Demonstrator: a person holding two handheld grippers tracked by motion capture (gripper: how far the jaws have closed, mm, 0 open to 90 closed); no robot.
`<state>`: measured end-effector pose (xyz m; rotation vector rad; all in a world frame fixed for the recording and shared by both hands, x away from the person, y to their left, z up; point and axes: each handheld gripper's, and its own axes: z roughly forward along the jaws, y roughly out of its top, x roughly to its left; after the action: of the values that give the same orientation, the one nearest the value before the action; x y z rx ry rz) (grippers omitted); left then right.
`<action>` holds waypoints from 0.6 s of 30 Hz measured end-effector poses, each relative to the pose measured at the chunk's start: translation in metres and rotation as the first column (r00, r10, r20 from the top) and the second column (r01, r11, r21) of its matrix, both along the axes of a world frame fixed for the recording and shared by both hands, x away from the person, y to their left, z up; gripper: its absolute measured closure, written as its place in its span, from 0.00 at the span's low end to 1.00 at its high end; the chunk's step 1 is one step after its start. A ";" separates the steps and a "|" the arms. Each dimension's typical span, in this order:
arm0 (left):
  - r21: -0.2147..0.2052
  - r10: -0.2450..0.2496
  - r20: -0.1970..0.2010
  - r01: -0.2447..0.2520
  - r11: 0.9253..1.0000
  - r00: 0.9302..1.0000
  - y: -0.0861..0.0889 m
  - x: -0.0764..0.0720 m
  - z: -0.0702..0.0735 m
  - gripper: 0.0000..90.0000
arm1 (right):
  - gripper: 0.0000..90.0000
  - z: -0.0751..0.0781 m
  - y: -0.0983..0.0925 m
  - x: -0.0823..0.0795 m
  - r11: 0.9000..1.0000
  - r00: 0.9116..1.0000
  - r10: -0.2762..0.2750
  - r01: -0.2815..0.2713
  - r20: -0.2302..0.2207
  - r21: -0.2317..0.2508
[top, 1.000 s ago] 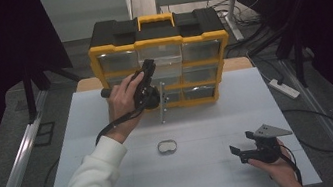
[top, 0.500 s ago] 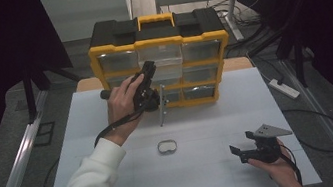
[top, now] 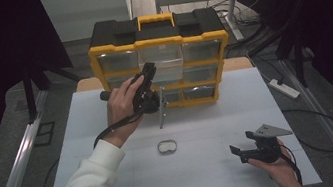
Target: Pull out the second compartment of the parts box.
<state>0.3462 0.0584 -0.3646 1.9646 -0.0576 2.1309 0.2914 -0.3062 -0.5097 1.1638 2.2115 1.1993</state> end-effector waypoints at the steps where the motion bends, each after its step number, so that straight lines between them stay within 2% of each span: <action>1: 0.001 0.001 -0.002 -0.001 1.000 1.000 0.000 -0.001 0.000 0.86 | 0.15 0.000 0.000 0.000 1.000 1.000 0.000 0.000 -0.001 0.000; 18: -0.008 -0.014 0.006 0.015 1.000 1.000 0.000 -0.008 0.000 0.86 | 0.15 0.000 0.000 0.000 1.000 1.000 0.001 -0.001 0.002 -0.002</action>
<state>0.3380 0.0582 -0.3649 1.9470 -0.0640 2.1249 0.2914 -0.3060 -0.5096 1.1605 2.2118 1.1974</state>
